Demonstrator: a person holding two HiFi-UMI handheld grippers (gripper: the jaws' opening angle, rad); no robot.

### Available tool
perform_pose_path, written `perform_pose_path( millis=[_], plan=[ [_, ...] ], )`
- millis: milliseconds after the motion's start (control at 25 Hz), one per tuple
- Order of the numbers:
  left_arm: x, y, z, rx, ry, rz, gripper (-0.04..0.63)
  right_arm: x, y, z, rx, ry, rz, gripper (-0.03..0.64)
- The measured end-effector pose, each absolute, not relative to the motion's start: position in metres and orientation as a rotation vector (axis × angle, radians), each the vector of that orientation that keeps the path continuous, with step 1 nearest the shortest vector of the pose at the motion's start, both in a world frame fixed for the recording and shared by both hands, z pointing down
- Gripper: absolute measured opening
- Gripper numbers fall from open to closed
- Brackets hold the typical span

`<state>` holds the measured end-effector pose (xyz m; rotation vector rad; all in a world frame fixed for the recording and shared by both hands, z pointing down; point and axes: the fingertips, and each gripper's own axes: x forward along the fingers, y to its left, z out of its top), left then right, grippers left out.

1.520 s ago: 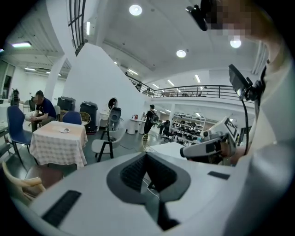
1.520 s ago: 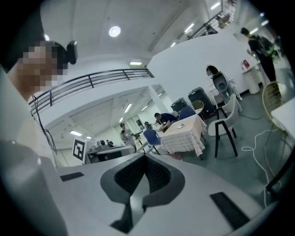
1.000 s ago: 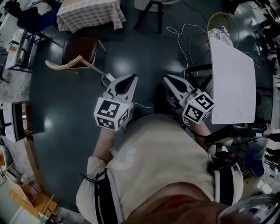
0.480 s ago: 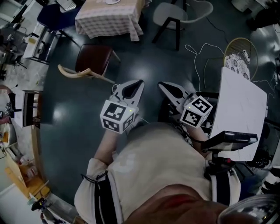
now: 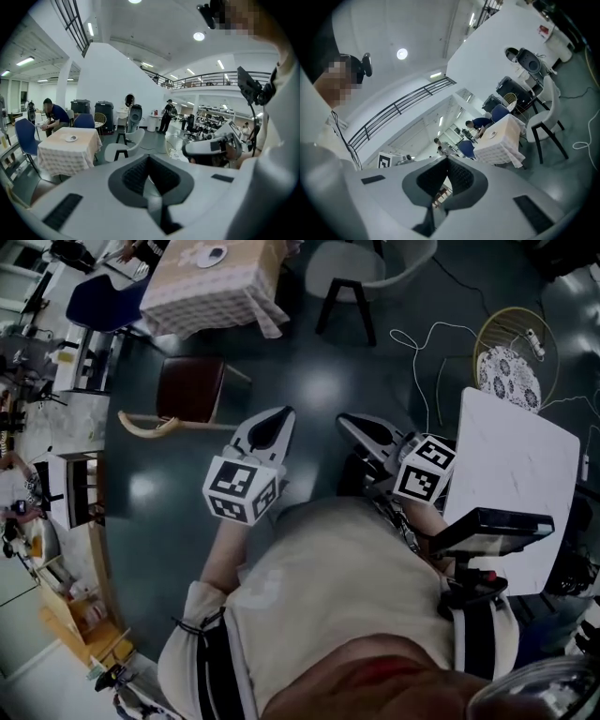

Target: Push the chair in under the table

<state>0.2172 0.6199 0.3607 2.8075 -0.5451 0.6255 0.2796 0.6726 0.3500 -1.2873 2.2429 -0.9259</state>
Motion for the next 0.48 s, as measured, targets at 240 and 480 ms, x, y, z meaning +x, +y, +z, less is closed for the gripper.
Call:
perform_pose_path(
  millis=[240, 480],
  plan=[
    [0.270, 0.610, 0.363, 2.814, -0.521, 0.672, 0.006, 0.341, 0.672, 0.357, -1.277, 2.114, -0.955, 0.011],
    [0.318, 0.600, 0.360, 2.862, -0.553, 0.713, 0.006, 0.403, 0.660, 0.358, -1.308, 2.069, -0.932, 0.011]
  ],
)
